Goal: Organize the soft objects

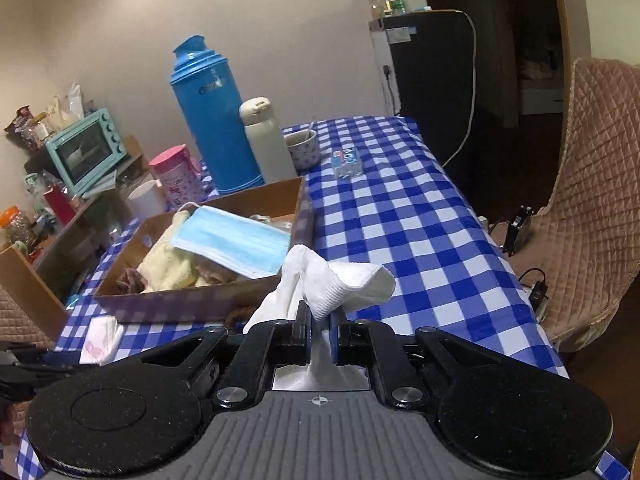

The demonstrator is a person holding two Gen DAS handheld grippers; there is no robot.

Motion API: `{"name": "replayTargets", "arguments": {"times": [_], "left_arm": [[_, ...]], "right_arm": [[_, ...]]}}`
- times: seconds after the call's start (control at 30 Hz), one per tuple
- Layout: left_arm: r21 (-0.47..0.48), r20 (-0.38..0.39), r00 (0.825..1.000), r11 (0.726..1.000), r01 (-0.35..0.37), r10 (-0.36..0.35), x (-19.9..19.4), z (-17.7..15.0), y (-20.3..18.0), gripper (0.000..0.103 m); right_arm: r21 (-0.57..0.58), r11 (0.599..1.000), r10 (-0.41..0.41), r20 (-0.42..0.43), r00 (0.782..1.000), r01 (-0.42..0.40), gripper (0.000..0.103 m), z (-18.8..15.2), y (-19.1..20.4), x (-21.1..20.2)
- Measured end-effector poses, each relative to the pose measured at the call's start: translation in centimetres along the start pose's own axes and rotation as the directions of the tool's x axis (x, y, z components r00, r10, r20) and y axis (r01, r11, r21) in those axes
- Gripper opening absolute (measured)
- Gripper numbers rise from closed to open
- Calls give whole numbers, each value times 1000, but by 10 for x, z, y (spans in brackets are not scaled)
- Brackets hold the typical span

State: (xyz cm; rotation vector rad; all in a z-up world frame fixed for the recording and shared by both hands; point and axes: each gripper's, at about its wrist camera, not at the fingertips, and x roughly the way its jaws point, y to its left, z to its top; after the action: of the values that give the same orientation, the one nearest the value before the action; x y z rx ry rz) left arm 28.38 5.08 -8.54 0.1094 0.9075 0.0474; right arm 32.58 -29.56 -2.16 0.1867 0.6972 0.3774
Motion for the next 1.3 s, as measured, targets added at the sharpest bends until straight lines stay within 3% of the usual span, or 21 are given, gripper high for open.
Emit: {"name": "replayTargets", "arguments": {"times": [0.5,1.3], "left_arm": [[-54,100,993,997,-56,61,-54,4,29,35],[-49,187,979,996,-73,81,-58,44,41,35]], "right_arm": [[-71,995,72,44,996,-68,9,14,33,-17],[-153,973,176,20,984,-171,9,39,82,19]]}}
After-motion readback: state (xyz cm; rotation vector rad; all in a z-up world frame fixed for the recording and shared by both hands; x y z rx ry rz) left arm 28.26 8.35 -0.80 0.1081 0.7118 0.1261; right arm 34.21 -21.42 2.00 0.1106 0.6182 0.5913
